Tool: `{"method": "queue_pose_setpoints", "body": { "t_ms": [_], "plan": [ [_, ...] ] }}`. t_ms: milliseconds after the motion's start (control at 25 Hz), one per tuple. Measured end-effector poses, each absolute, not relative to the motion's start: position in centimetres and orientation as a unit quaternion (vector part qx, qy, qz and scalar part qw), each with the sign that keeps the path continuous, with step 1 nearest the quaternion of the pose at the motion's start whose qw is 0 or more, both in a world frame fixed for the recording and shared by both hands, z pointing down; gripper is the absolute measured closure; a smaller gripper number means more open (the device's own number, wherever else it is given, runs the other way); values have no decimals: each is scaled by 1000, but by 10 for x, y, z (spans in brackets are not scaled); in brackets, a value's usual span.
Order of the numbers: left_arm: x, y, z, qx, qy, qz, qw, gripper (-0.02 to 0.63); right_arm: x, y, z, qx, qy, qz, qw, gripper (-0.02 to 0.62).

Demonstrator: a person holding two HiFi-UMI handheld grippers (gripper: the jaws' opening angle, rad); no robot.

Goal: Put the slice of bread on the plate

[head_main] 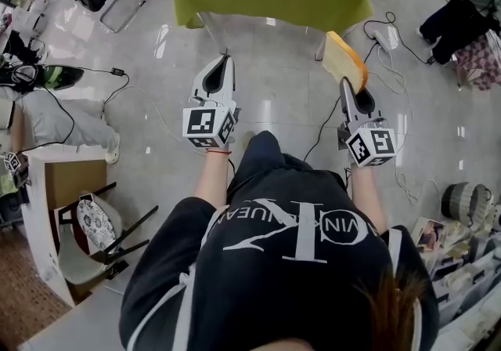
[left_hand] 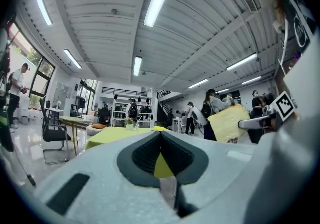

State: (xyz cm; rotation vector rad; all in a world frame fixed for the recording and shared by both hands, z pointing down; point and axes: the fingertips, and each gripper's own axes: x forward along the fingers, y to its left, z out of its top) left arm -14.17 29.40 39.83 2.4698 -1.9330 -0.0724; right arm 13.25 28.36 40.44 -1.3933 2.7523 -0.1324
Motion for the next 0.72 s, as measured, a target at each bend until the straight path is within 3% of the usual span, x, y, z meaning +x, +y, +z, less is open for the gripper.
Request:
{"method": "queue_pose_setpoints", "body": {
  "t_ms": [720],
  "plan": [
    [-112,249,407,807,-590,-12,13,595,145,258,413,-448,890,-68,37,502]
  ]
}}
